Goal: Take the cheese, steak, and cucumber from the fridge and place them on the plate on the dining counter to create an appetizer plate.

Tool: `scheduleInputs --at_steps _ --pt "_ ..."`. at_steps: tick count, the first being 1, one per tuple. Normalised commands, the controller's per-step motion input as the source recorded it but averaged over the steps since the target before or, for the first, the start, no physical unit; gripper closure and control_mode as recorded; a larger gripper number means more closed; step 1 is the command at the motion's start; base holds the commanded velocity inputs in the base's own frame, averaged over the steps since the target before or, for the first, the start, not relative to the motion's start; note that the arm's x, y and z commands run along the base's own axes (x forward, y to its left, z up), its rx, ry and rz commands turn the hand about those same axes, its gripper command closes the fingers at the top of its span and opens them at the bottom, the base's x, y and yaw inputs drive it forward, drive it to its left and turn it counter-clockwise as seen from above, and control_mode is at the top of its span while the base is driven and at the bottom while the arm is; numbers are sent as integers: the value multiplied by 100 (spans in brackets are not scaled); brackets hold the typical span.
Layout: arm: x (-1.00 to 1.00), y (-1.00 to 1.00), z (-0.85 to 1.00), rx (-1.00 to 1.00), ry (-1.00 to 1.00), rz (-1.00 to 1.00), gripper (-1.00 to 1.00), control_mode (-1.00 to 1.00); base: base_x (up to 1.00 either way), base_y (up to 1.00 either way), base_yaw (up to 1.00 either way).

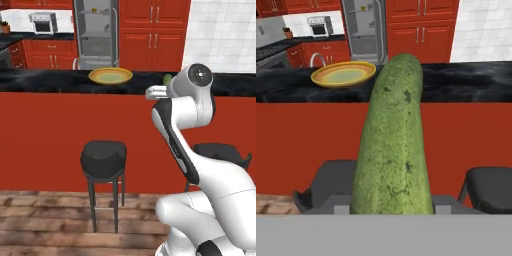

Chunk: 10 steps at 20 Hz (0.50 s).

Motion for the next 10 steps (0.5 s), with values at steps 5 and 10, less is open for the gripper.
scheduleInputs --at_steps 5,10 --pt "0 0 0 0 0 0 100 100 43 54 -30" --pt "0 0 0 0 0 0 100 100 56 37 -25"
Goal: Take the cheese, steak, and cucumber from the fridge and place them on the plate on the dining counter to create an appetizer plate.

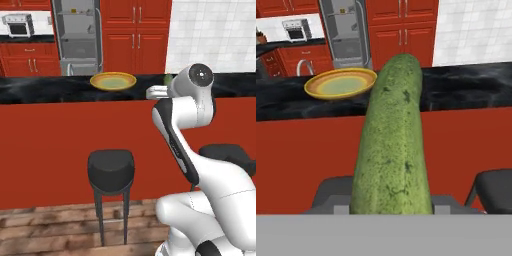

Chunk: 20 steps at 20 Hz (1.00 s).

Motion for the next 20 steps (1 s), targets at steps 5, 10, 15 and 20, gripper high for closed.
scheduleInputs --at_steps 5,10,15,20 --pt "0 0 0 0 0 0 100 100 77 35 -22" --pt "0 0 0 0 0 0 100 100 86 42 -20" --pt "0 0 0 0 0 0 100 100 87 39 -19" --pt "0 0 0 0 0 0 100 100 79 39 -17"
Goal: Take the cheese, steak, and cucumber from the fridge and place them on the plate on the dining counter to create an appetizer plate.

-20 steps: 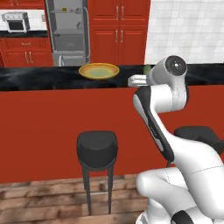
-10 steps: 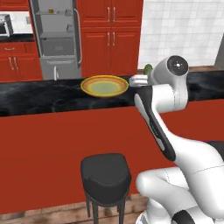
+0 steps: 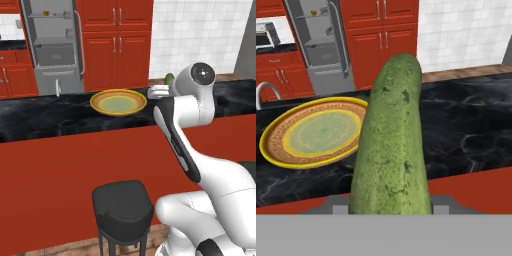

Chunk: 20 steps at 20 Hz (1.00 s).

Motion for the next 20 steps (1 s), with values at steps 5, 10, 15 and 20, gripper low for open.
scheduleInputs --at_steps 5,10,15,20 --pt "41 23 0 -1 0 -6 100 -100 27 18 -5" --pt "83 26 0 0 0 -2 100 -100 0 0 0" --pt "84 28 0 0 2 -1 100 -100 0 0 0" --pt "60 24 -12 0 8 -1 100 -100 0 0 0"
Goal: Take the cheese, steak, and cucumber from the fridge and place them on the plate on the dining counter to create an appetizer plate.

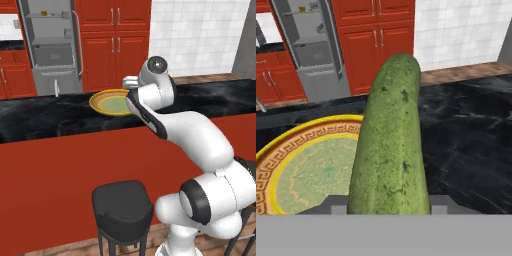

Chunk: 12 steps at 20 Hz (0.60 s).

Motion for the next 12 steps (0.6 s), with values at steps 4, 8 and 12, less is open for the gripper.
scheduleInputs --at_steps 4,8,12 --pt "42 16 -26 0 14 -3 100 -100 0 0 0" --pt "33 11 -34 0 17 -4 100 -100 0 0 0" --pt "28 6 -36 0 14 -3 100 -100 0 0 0"
